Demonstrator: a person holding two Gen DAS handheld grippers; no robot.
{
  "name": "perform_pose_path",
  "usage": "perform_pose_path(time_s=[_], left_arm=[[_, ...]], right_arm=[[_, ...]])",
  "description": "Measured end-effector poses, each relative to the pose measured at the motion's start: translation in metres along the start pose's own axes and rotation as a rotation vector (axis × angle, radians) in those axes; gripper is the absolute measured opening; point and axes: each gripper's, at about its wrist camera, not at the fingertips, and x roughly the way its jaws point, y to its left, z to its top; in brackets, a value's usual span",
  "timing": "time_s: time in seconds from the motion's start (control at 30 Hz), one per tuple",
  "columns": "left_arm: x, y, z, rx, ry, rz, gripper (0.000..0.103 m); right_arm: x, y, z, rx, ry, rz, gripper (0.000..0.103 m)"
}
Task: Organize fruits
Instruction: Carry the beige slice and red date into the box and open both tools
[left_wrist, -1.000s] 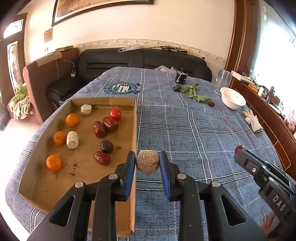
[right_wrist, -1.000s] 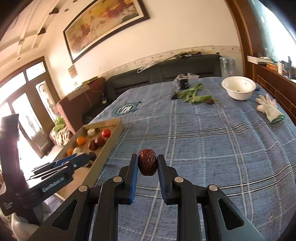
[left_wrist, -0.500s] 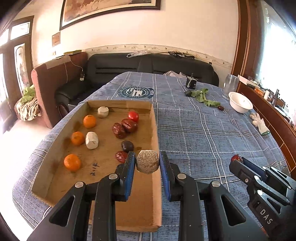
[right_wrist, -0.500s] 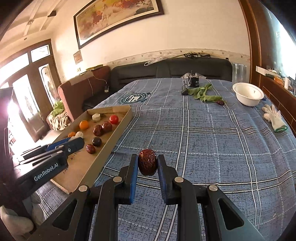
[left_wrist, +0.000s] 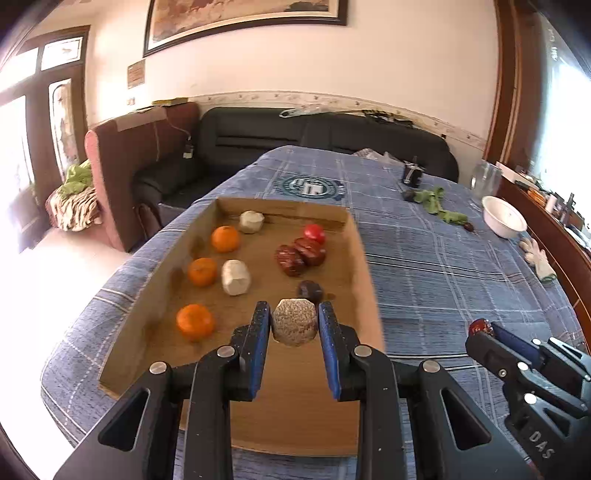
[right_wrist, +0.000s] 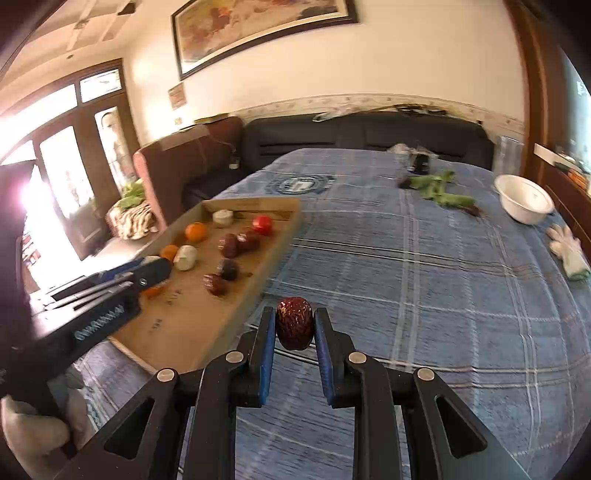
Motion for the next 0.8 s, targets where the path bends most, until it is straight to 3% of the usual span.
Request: perform_pose_path(time_s=[0.23,0.43,0.8], left_arm=[[0.004,0.053,0.002,-0.100,0.013,0.060,0.026],[0.007,0.093,0.001,-0.167,0.022,0.107,0.026],[0.029,0.085,0.000,-0.141,0.068,0.065,0.026]], right_arm=[[0.025,0.047,0.017,-0.074,0.052,0.124,0.024],[0.040,0.078,0.018,-0.129,0.067,0.164,0.024],[0.073,0.085,0.012,-0.147,0.125,0.150,0.024]])
